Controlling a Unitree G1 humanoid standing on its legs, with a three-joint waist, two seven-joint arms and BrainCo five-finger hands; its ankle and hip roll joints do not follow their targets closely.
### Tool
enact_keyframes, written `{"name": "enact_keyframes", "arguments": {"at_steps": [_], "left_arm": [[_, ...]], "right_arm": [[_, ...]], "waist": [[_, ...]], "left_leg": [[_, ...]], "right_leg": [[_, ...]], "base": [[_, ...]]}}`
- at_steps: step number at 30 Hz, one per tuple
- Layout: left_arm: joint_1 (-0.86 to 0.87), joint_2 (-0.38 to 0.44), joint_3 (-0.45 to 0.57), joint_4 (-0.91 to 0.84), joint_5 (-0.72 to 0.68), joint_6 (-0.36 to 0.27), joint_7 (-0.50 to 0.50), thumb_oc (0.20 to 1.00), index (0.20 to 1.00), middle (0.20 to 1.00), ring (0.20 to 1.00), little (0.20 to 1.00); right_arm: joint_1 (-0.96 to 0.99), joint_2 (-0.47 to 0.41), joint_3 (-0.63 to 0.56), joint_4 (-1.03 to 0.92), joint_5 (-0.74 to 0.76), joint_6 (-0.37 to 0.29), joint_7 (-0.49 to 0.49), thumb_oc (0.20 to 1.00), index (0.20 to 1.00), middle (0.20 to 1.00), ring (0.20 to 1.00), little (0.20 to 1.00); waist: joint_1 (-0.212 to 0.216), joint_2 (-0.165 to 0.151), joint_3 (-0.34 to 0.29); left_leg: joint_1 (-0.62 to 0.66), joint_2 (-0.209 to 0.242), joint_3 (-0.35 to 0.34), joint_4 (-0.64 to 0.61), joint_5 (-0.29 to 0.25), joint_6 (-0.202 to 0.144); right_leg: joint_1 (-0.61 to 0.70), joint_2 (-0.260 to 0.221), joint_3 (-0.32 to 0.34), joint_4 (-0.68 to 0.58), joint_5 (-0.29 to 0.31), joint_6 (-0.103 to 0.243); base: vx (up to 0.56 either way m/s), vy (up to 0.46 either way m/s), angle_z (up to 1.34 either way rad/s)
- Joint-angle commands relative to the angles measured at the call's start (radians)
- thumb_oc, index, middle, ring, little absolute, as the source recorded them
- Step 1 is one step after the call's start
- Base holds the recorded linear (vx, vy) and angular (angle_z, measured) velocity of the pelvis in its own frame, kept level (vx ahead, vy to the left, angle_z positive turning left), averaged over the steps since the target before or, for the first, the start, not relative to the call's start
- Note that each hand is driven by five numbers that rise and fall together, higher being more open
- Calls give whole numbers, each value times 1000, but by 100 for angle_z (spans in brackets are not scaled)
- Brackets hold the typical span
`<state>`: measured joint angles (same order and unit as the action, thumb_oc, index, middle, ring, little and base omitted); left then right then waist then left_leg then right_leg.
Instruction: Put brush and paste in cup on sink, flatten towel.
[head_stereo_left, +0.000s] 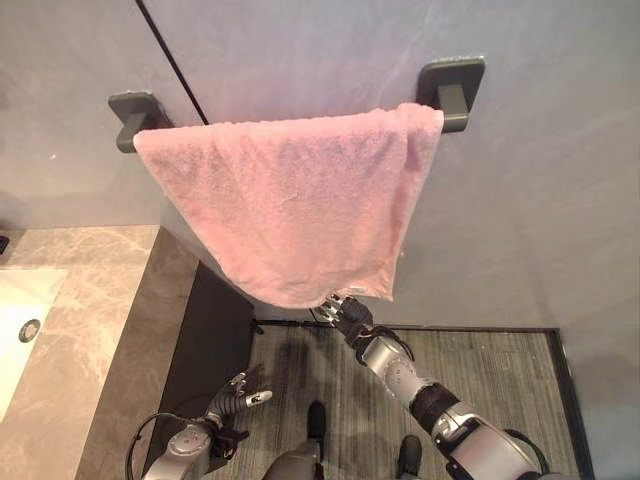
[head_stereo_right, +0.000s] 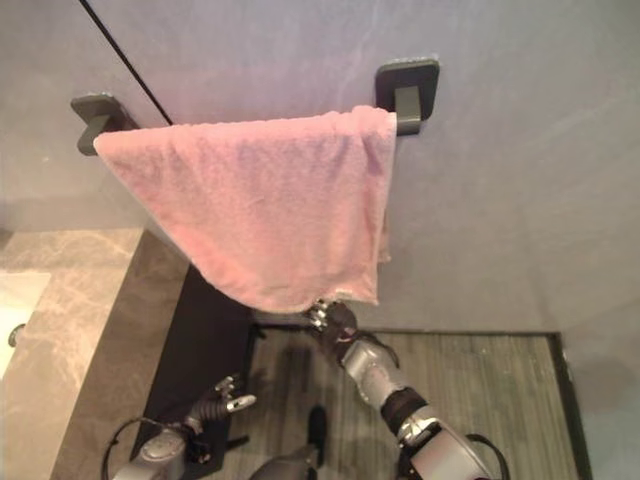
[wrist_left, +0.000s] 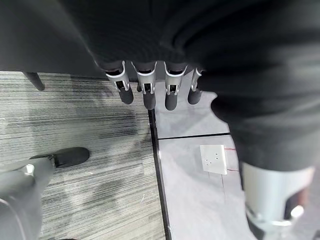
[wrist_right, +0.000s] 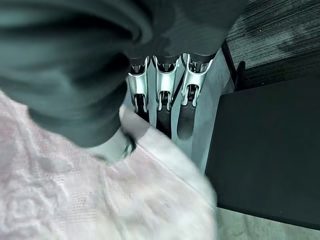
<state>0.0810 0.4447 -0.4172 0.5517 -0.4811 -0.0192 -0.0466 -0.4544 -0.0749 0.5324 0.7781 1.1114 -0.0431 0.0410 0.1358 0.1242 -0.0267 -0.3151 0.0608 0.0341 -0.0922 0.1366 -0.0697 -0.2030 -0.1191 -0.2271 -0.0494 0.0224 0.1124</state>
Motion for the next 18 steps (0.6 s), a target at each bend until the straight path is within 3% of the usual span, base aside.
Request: {"name": "enact_keyframes", "arguments": {"at_steps": [1, 6, 13, 15, 16, 18], "left_arm": [[-62, 36, -26, 43, 51, -35, -6, 1000, 1000, 1000, 1000, 1000], [-101, 1, -24, 144, 83, -29, 4, 1000, 1000, 1000, 1000, 1000], [-150, -49, 19, 347, 184, -31, 39, 1000, 1000, 1000, 1000, 1000], [-175, -85, 60, 536, 314, -24, 61, 1000, 1000, 1000, 1000, 1000], [-175, -86, 60, 537, 314, -25, 61, 1000, 1000, 1000, 1000, 1000], [-176, -107, 75, 618, 374, -20, 75, 1000, 1000, 1000, 1000, 1000]], "right_arm": [[-44, 76, -25, 42, -57, -5, -2, 1000, 1000, 1000, 1000, 1000], [-12, 60, -46, 127, -125, 21, -5, 1000, 1000, 1000, 1000, 1000], [56, -8, -96, 299, -344, 32, 0, 1000, 1000, 1000, 1000, 1000], [158, -75, -142, 426, -561, 27, 0, 1000, 1000, 1000, 1000, 1000], [158, -75, -142, 427, -561, 26, 0, 1000, 1000, 1000, 1000, 1000], [211, -105, -161, 485, -705, 24, -18, 1000, 1000, 1000, 1000, 1000]], "waist": [[14, -81, -4], [8, -109, -25], [-22, -140, -45], [-63, -159, -60], [-63, -159, -59], [-82, -162, -66]], "left_leg": [[0, -16, -28, 5, -10, -38], [56, -9, -29, 5, -27, -34], [127, 8, -15, 5, -46, -28], [159, 24, 3, 5, -54, -27], [160, 24, 3, 5, -54, -27], [168, 26, 7, 5, -58, -26]], "right_leg": [[-51, -131, 106, -38, 126, 76], [7, -121, 94, -38, 114, 75], [58, -104, 100, -38, 103, 73], [74, -94, 117, -38, 99, 73], [75, -94, 118, -38, 99, 73], [79, -93, 122, -38, 97, 73]], "base": [[26, -4, 6], [32, 4, 8], [16, 12, 0], [31, 27, -31], [29, 30, -26], [10, 10, -16]]}}
